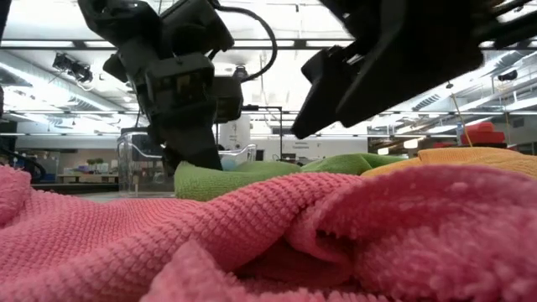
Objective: Fold microfiber towels
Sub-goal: Fold the left green microfiber towel, then put the left green microfiber towel into the transparent bin
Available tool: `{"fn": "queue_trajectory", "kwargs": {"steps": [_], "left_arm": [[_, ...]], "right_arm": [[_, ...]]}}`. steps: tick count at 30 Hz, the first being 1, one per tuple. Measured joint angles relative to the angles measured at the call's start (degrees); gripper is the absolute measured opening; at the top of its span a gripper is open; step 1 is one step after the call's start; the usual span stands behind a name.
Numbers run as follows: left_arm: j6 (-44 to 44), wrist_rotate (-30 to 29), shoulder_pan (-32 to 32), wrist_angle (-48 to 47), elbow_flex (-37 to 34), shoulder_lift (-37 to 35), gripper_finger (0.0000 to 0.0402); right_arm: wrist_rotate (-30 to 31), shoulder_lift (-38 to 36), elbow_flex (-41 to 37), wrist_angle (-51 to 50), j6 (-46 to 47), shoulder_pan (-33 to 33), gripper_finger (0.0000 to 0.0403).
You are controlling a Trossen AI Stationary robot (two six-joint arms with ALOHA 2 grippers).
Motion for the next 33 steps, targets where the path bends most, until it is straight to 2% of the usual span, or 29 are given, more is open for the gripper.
{"fn": "queue_trajectory", "kwargs": {"steps": [8, 13, 17, 28, 33], "left_arm": [[4.6, 1.8, 1.1, -1.7, 0.0, -3.3, 0.0220], [4.7, 1.7, 2.7, -1.9, 0.0, -4.4, 0.0214], [4.3, 5.0, 4.3, -1.9, 0.0, -3.6, 0.0218], [3.4, 14.8, 7.5, -1.6, 0.1, 0.5, 0.0240], [2.8, 15.3, 7.7, -1.0, 0.0, 0.5, 0.0263]], "right_arm": [[6.0, 0.0, -0.7, -2.3, -2.7, 1.1, 0.0273], [6.0, 0.0, -4.7, 4.6, -5.8, 0.9, 0.0273], [6.0, 0.0, -7.9, 11.6, -8.3, 0.4, 0.0273], [5.8, 0.0, -8.1, 9.9, -11.3, -1.6, 0.0273], [5.8, 0.0, -8.1, 9.5, -11.3, -2.2, 0.0273]]}}
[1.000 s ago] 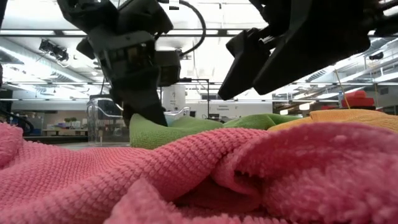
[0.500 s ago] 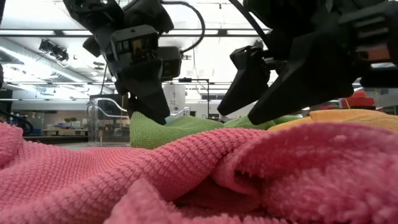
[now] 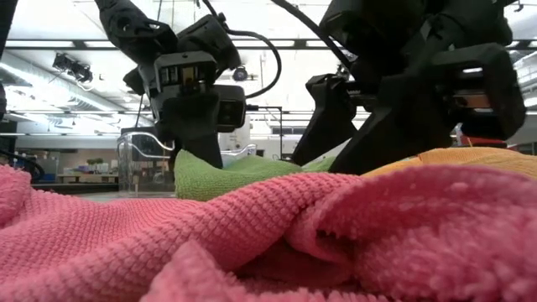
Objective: Fold microfiber towels
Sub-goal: Put the left green microfiber towel into the transparent bin
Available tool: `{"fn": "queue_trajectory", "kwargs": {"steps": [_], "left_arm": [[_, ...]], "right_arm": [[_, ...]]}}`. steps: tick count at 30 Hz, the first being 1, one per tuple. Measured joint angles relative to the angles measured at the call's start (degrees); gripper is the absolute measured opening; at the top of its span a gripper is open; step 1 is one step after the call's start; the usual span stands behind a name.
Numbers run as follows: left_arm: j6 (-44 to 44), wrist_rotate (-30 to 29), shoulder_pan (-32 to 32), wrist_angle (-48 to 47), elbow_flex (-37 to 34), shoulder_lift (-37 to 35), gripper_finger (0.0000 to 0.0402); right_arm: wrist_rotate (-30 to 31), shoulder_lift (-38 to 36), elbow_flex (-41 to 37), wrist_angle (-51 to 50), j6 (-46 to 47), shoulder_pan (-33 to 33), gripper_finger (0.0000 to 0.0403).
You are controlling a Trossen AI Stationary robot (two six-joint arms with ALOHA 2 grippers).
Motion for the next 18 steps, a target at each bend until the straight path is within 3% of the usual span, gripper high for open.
{"fn": "queue_trajectory", "kwargs": {"steps": [9, 18], "left_arm": [[-0.2, -0.2, -0.5, 1.5, 0.3, 3.2, 0.0310], [0.2, -2.5, -2.9, 2.2, 0.2, 3.5, 0.0279]], "right_arm": [[0.0, 0.0, 0.0, 0.4, 0.1, 0.0, 0.0273], [0.0, 0.0, 0.0, 0.5, 0.5, 0.1, 0.0273]]}}
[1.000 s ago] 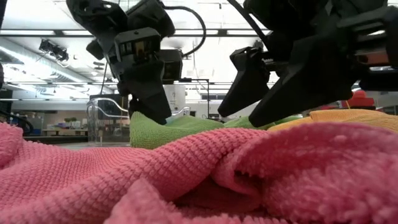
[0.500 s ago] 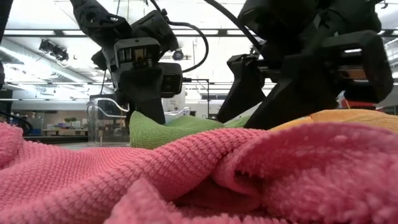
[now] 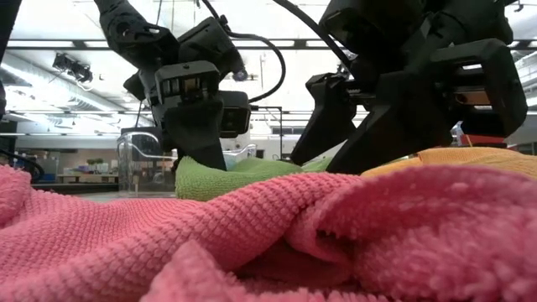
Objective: Fold microfiber towels
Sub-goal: Put the left green microfiber towel into the transparent bin
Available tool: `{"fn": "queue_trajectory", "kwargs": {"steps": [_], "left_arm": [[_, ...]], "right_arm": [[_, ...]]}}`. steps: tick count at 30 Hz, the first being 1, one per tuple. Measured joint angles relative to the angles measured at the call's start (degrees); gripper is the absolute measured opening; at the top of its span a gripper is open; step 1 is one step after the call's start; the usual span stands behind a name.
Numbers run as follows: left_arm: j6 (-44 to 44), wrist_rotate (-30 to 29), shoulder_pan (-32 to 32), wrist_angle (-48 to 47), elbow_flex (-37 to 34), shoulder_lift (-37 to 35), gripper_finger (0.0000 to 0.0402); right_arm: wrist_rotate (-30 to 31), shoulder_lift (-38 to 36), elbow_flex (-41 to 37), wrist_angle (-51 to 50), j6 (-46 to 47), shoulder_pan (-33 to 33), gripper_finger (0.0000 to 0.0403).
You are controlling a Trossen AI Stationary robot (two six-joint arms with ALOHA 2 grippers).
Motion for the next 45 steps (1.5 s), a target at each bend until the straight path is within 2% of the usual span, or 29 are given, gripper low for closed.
{"fn": "queue_trajectory", "kwargs": {"steps": [7, 19, 25, 36, 40, 45], "left_arm": [[0.0, -2.9, -1.8, 0.0, 0.0, 0.1, 0.0211], [0.0, -3.2, -4.0, -0.4, -0.2, 0.3, 0.0021], [2.0, -3.2, -4.2, -3.7, 0.4, -1.8, 0.0020], [16.9, -7.2, -4.2, -30.0, 11.6, -4.2, 0.0020], [19.9, -9.4, -4.2, -35.2, 13.7, -4.2, 0.0028], [20.8, -10.2, -4.1, -38.8, 16.2, -4.3, 0.0019]], "right_arm": [[0.0, 0.0, 0.0, 0.0, 0.1, 0.0, 0.0273], [0.0, 0.0, 0.0, 0.0, 0.3, 0.0, 0.0273], [0.0, 0.0, 0.0, 0.0, 0.9, 0.0, 0.0273], [0.2, 0.0, 1.4, -1.3, 1.2, 0.0, 0.0273], [0.2, 0.0, 1.4, -1.9, 2.1, 0.0, 0.0273], [0.2, 0.0, 1.4, -1.8, 2.3, -0.1, 0.0273]]}}
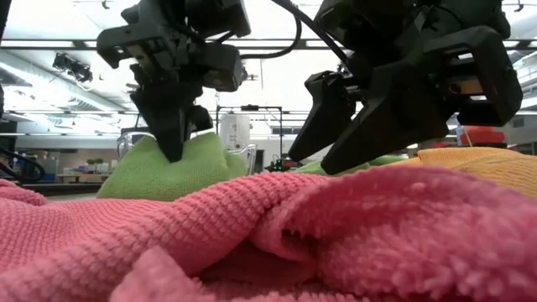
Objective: Fold microfiber towels
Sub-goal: Put the left green microfiber towel into the transparent bin
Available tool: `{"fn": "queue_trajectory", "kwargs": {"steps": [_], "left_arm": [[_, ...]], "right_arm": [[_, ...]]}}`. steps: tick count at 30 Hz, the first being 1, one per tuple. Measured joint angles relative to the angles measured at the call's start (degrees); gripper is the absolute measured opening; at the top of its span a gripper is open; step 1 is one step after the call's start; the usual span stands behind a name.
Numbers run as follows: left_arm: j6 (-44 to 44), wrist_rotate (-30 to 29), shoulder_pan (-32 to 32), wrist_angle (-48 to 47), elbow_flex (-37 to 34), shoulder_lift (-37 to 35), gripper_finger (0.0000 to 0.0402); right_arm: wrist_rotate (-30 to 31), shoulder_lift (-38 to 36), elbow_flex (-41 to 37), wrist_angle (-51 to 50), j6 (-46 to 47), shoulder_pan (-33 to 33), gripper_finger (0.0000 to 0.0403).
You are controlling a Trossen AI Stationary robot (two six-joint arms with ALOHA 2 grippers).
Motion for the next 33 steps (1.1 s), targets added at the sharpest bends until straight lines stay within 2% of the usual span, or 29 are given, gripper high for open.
{"fn": "queue_trajectory", "kwargs": {"steps": [7, 14, 23, 33], "left_arm": [[1.5, 0.0, 0.7, -7.6, 4.0, 0.0, 0.0019], [1.7, 1.2, 5.4, -8.5, 4.1, -3.6, 0.0019], [5.1, 5.4, 15.7, -7.9, 4.1, -9.4, 0.0019], [11.8, 14.5, 30.5, -8.6, 4.1, -9.6, 0.0019]], "right_arm": [[0.0, 0.0, 0.0, -0.1, 0.2, 0.0, 0.0273], [0.0, 0.0, 0.0, -1.4, 0.9, 0.0, 0.0273], [0.0, 0.0, 0.0, -1.7, 1.0, -0.5, 0.0273], [0.1, 0.0, 0.0, -2.5, 0.9, -0.8, 0.0273]]}}
